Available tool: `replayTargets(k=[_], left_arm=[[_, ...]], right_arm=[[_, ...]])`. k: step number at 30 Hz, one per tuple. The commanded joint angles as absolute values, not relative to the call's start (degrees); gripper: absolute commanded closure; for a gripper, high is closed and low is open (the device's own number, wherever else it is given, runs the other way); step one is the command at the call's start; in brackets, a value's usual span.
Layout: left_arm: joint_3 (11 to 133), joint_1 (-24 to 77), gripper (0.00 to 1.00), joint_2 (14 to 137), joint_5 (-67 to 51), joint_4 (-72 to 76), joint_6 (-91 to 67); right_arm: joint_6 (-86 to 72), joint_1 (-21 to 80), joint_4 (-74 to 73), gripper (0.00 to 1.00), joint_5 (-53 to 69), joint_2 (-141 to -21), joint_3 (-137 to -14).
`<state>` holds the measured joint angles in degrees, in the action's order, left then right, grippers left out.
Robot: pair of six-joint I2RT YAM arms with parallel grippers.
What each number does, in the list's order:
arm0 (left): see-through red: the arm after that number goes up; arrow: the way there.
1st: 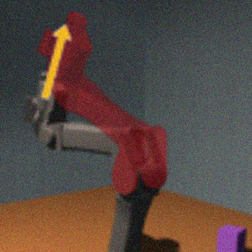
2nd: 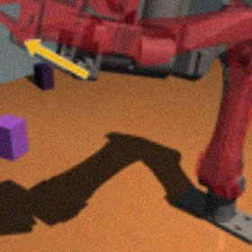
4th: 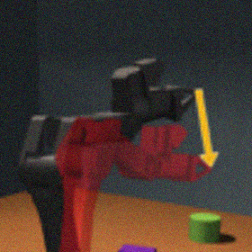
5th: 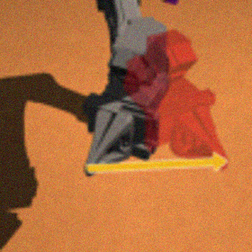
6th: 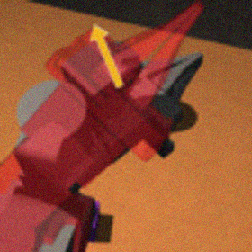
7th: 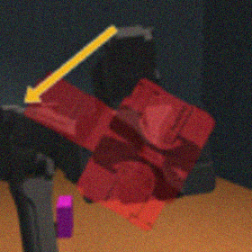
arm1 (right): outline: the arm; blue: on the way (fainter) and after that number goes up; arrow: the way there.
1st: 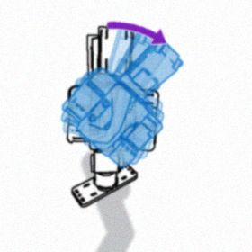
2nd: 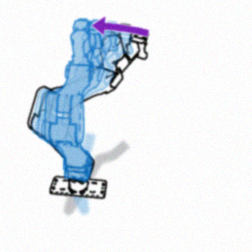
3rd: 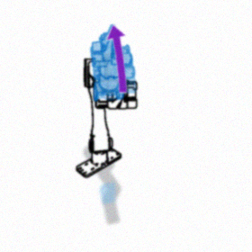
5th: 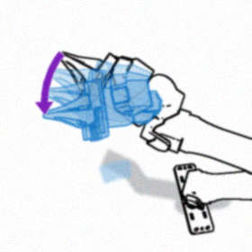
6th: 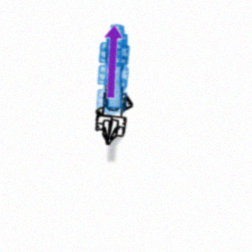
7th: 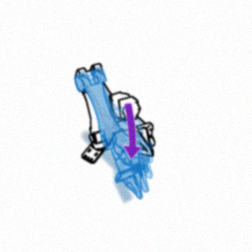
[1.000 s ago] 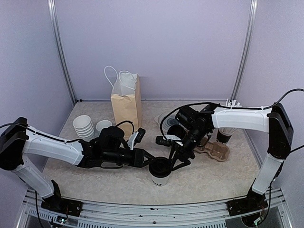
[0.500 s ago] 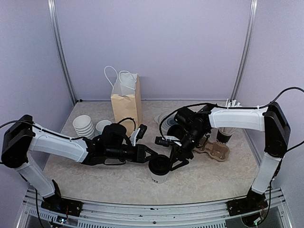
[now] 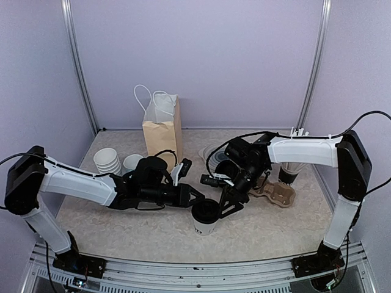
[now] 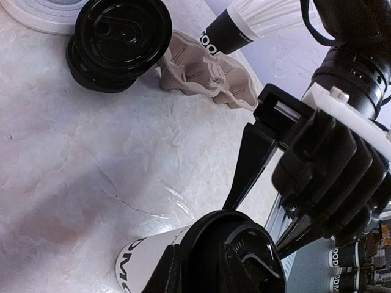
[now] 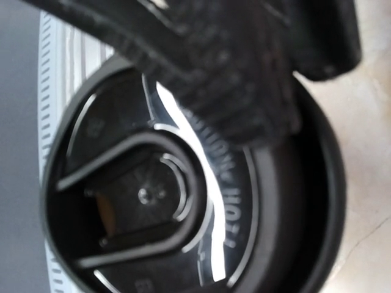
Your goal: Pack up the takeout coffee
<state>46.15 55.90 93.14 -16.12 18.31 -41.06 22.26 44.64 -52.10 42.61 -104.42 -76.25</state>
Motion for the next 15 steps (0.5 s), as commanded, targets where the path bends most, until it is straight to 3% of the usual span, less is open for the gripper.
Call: replayTargets(k=[1, 7, 15], left_arm=[[46.0, 58.99, 0.79, 93.22, -13.25, 3.84, -38.53], [48.87, 59.63, 0.65, 86.64, -8.45, 5.42, -36.18], [49.18, 60.33, 0.58, 80.77, -6.72, 3.7, -34.71]], right_arm=[[24.89, 45.09, -46.95, 0.48, 37.18, -104.59, -75.71], [27.84, 45.09, -49.33, 0.33, 41.53, -100.73, -74.95], [31.11, 45.1, -51.31, 0.26, 42.31, -99.11, -72.99]])
